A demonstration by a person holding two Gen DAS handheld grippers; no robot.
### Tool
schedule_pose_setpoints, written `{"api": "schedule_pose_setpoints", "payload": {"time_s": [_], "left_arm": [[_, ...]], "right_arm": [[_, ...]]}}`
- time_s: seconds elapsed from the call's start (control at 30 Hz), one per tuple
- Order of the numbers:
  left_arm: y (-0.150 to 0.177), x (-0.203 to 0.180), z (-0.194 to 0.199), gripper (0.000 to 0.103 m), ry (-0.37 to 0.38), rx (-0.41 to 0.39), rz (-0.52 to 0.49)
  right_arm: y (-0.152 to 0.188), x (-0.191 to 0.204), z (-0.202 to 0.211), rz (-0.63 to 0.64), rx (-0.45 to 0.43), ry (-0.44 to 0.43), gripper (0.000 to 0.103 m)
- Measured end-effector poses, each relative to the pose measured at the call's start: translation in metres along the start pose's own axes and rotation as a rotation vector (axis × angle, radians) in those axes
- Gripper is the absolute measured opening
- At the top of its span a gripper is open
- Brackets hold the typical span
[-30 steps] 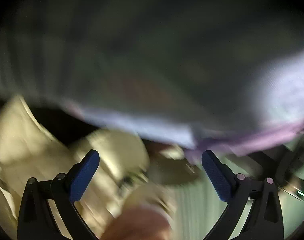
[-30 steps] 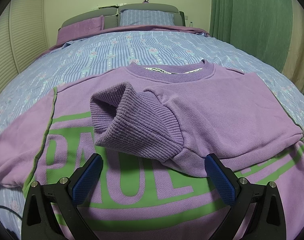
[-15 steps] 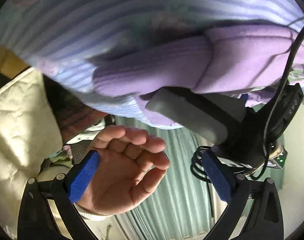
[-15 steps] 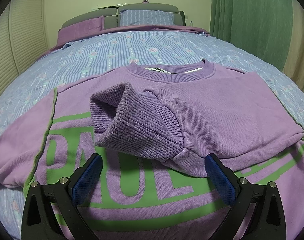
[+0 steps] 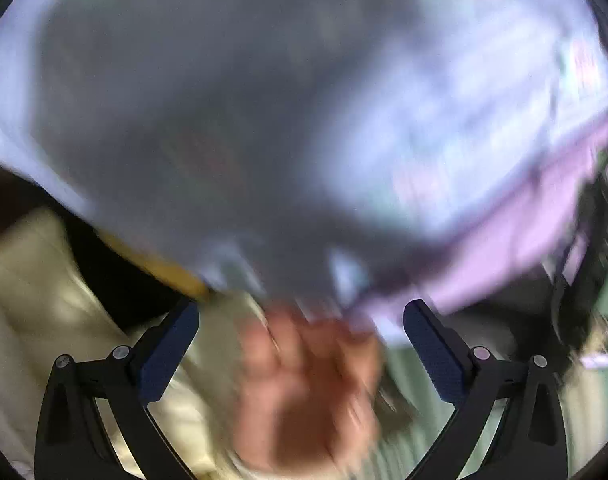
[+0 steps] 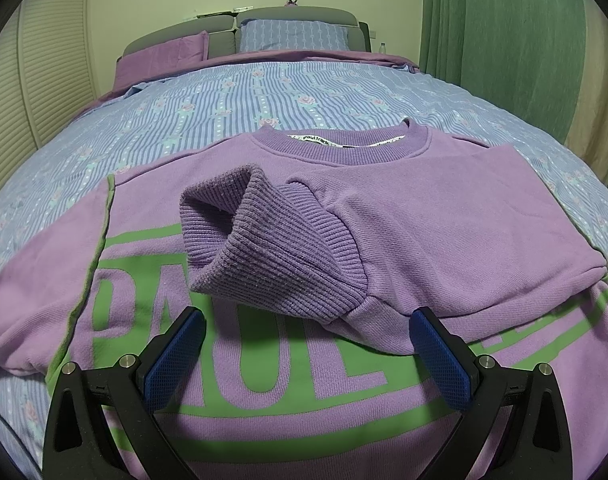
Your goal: Fold small clothes
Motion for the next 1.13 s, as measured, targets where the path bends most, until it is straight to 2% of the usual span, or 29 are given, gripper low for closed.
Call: {"api": "schedule_pose_setpoints", "payload": {"time_s": [0.07,0.23,0.43,0.77,0.93,1.13], "left_arm": [[-0.014,0.001,-0.004,0.103,-0.039,-0.030,0.008],[-0.035,0.009,-0.009,0.103,0.047,0.026,0.004],[-0.044,0.005,-0.001,0.103,0.065,0.036,-0.004],[-0.036,0.013,-0.011,0.103,0.071,0.046,-0.007],[-0.012,0.010,-0.037,0.103,0.070,0.047,-0.008],[-0.010,0.009,-0.037,0.103,0.061,0.025,-0.015]], "right_arm": [[0.000,0.000,0.000,0.000,0.000,0.000,0.103],[0.000,0.001,0.000,0.001,-0.001,0.000,0.103],[0.000,0.000,0.000,0.001,-0.001,0.000,0.103],[0.000,0.000,0.000,0.001,-0.001,0.000,0.103],[0.000,0.000,0.000,0.001,-0.001,0.000,0.103],[0.000,0.001,0.000,0.000,-0.001,0.000,0.103]]}}
Point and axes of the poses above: each gripper's, at about its wrist camera, not at the fingertips, and z roughly against the way its jaws point, x to its left, y to its underside, the point moved 1 cm from there along -z, roughly the way its jaws point, and after that the axes turned 7 degrees about -y, right-handed, at the moved point
